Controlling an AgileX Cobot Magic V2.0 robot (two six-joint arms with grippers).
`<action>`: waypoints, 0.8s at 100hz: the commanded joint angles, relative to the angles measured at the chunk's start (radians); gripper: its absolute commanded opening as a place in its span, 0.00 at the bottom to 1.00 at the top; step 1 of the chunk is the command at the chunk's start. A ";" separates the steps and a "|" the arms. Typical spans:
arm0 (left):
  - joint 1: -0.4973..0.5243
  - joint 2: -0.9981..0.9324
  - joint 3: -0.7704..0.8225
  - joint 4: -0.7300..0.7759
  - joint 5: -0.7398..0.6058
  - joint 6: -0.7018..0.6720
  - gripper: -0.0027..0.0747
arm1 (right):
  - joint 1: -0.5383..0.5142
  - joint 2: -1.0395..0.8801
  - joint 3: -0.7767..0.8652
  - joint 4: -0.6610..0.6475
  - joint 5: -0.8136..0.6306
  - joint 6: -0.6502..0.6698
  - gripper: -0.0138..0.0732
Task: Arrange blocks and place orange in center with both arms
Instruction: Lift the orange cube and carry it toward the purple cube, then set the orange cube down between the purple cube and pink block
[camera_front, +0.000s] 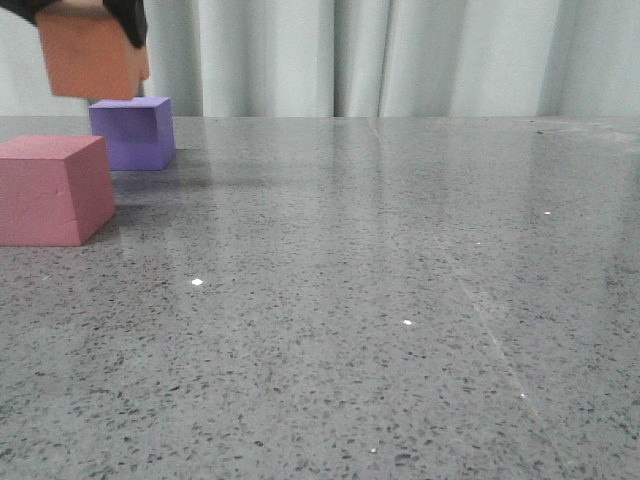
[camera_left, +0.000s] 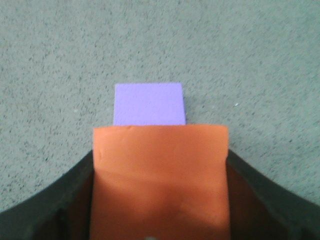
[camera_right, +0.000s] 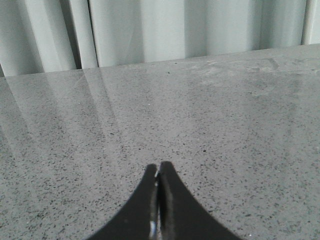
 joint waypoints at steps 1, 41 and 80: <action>0.011 -0.048 -0.011 0.013 -0.053 0.008 0.39 | -0.003 -0.001 -0.013 -0.002 -0.081 -0.010 0.08; 0.016 -0.048 0.057 0.011 -0.105 0.008 0.39 | -0.003 -0.001 -0.013 -0.002 -0.081 -0.010 0.08; 0.045 -0.029 0.082 0.011 -0.149 0.008 0.39 | -0.003 -0.001 -0.013 -0.002 -0.081 -0.010 0.08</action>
